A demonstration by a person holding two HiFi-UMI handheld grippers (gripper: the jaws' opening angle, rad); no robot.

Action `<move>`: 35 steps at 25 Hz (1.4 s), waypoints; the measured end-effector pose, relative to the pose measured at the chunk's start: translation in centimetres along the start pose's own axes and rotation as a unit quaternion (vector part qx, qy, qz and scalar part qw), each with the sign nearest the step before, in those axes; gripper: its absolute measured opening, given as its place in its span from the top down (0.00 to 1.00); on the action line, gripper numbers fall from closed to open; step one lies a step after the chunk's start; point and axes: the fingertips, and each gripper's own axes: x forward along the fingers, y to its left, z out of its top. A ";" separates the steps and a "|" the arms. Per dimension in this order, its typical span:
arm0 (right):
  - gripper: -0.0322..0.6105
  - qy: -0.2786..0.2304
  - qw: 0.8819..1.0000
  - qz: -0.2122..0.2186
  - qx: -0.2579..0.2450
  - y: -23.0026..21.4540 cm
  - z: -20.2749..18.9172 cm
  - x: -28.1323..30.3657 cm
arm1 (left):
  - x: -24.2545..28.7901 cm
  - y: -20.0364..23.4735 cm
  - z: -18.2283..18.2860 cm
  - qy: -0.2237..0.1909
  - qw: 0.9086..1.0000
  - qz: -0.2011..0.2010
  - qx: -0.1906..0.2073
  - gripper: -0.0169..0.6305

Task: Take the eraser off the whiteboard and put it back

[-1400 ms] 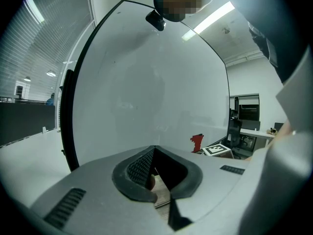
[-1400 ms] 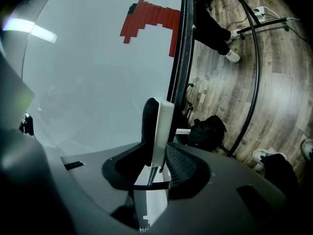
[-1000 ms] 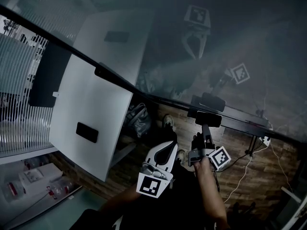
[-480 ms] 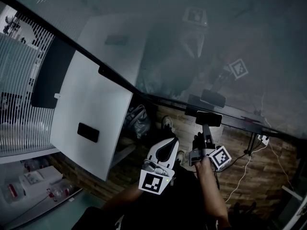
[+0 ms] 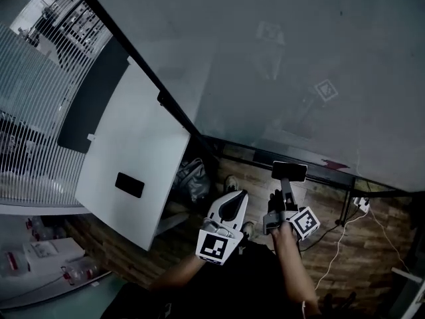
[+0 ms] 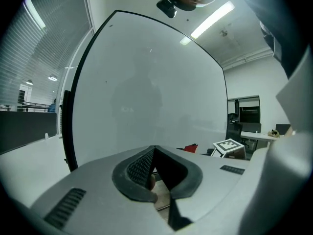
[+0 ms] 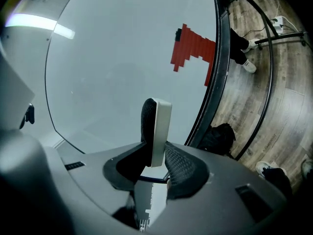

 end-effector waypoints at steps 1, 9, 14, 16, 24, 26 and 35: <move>0.76 0.001 1.000 0.004 -0.002 0.4 0.0 -0.4 | -0.2 -0.2 0.2 -0.001 1.000 0.002 0.003 0.98; 0.76 0.012 0.999 0.027 -0.024 3.1 -0.1 -4.7 | -3.2 -3.0 2.1 -0.019 0.999 0.010 0.025 0.98; 0.76 0.020 0.998 0.031 -0.057 4.8 -0.3 -7.2 | -4.7 -4.1 2.7 -0.025 0.999 0.020 0.023 0.98; 0.76 0.022 0.997 0.035 -0.067 5.4 -0.4 -8.0 | -5.3 -4.4 3.0 -0.028 0.999 0.022 0.029 0.98; 0.76 0.008 0.983 0.033 -0.179 7.6 -0.2 -9.8 | -6.1 -3.7 4.1 -0.032 0.999 0.018 0.038 0.98; 0.76 0.000 0.976 0.035 -0.216 8.6 -0.2 -9.9 | -6.2 -3.4 4.4 -0.036 0.999 0.015 0.037 0.98; 0.76 -0.014 0.950 0.024 -0.311 11.9 -2.2 -11.5 | -7.0 -2.5 5.2 -0.036 0.999 -0.014 0.026 0.98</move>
